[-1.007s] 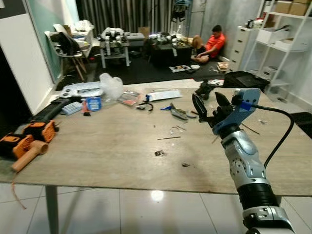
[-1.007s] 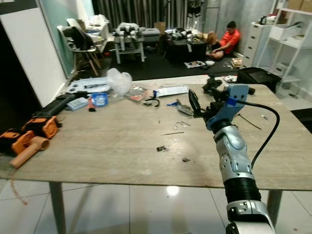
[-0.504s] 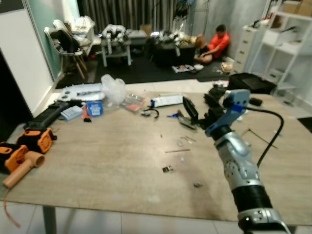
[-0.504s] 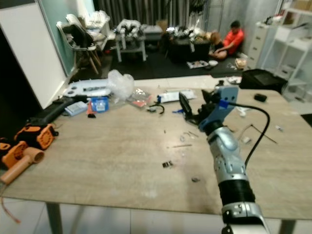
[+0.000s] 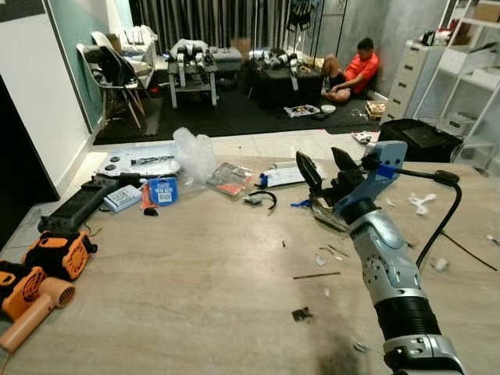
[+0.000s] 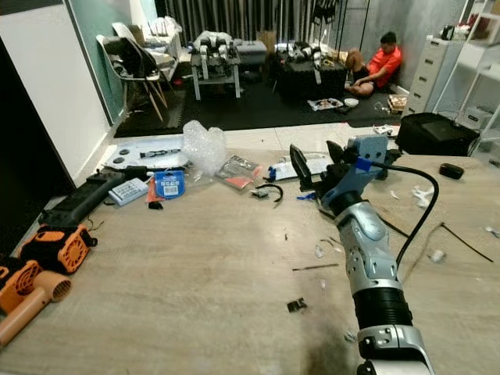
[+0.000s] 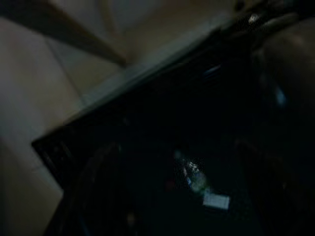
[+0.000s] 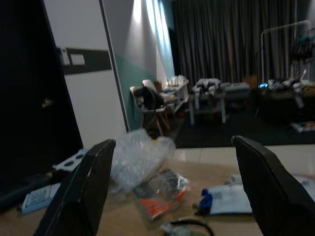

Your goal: Picking trash to rubbish bin

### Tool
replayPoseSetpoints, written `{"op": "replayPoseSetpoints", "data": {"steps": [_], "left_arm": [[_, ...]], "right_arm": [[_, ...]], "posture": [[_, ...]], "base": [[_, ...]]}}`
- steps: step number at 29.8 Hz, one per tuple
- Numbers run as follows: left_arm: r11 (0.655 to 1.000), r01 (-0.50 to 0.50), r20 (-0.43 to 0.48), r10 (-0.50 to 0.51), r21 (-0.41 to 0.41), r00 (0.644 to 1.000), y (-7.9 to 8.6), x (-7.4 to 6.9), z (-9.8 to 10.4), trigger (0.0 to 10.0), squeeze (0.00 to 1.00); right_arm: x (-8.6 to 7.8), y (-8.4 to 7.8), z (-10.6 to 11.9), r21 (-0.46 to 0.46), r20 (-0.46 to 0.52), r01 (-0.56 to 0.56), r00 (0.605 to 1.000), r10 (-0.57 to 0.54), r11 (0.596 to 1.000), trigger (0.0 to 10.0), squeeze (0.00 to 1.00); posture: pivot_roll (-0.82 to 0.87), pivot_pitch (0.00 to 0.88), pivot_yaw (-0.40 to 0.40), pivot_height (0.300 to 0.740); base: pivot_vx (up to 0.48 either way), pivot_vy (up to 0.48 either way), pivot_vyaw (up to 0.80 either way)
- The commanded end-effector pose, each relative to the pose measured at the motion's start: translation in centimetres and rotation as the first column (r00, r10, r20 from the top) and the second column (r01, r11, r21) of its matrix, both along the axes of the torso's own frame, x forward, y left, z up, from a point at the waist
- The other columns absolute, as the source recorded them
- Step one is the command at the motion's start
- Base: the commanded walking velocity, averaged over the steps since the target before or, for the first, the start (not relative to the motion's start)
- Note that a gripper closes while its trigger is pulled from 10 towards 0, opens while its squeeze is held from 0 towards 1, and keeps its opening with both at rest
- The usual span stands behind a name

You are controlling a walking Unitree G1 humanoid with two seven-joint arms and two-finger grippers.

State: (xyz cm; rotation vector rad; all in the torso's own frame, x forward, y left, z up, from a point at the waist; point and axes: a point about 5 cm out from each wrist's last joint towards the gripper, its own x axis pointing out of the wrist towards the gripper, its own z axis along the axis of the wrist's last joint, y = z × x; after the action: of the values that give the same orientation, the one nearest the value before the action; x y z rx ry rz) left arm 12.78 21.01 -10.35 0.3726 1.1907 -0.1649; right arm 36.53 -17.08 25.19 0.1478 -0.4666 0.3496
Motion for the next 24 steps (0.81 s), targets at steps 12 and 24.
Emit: {"op": "replayPoseSetpoints", "data": {"steps": [12,24], "left_arm": [[1.0,0.004,-0.045,-0.004,0.0,0.999,0.1,-1.3,-0.4,10.0,0.0],[1.0,-0.014,-0.053,0.014,0.013,0.998,0.3,-2.2,-0.6,10.0,0.0]], "right_arm": [[-0.1,-0.1,-0.3,-0.013,-0.016,0.0,1.0,0.0,1.0,10.0,0.0],[1.1,-2.7,-2.1,-0.09,-0.116,0.197,0.971,-0.207,0.976,10.0,0.0]], "posture": [[-0.12,0.09,0.04,0.74],[-0.1,0.138,0.046,0.74]], "base": [[0.0,-0.226,0.0],[0.0,-0.083,0.0]]}}
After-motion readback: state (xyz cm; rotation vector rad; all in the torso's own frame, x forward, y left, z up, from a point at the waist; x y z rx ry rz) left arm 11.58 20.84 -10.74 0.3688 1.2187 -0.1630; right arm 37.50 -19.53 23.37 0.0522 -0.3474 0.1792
